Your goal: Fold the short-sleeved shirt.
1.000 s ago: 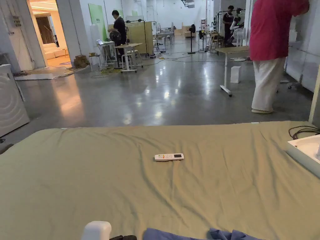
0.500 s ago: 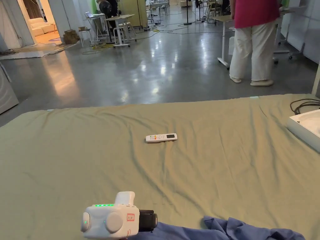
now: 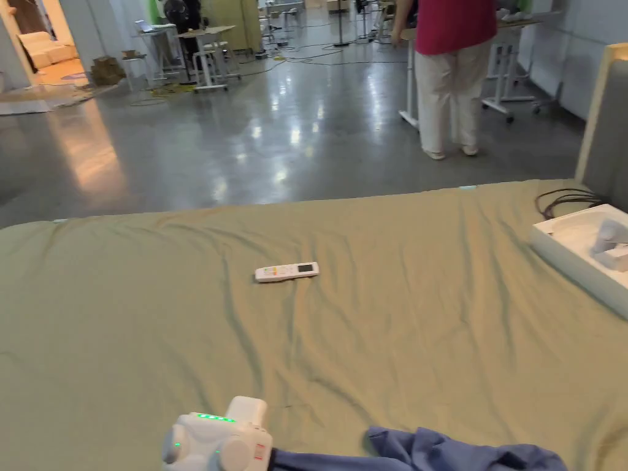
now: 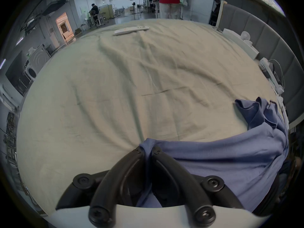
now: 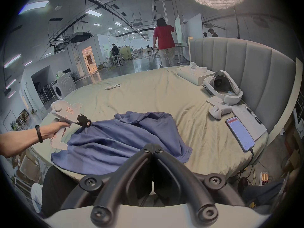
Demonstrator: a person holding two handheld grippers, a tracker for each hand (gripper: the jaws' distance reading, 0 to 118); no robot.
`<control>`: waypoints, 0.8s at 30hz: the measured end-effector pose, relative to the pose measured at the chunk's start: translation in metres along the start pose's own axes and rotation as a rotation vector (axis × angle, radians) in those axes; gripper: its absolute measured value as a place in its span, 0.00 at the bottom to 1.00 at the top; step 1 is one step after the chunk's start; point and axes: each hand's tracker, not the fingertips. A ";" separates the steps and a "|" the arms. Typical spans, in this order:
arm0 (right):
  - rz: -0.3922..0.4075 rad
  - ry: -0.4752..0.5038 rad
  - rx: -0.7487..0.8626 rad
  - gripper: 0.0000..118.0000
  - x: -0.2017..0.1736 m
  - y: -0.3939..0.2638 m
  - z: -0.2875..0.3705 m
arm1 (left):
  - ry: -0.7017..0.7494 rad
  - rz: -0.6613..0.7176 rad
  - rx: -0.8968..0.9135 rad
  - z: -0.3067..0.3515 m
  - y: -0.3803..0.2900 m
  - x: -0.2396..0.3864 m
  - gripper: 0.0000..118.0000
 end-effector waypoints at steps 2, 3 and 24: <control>0.017 0.006 0.007 0.00 0.003 0.008 -0.006 | -0.015 0.038 -0.031 -0.005 0.004 -0.004 0.06; 0.031 0.011 0.011 0.00 0.007 0.016 -0.012 | -0.015 0.043 -0.034 -0.004 0.007 -0.004 0.06; 0.331 0.068 -0.452 0.62 0.070 0.058 -0.312 | -0.067 0.028 -0.091 -0.009 0.016 -0.015 0.06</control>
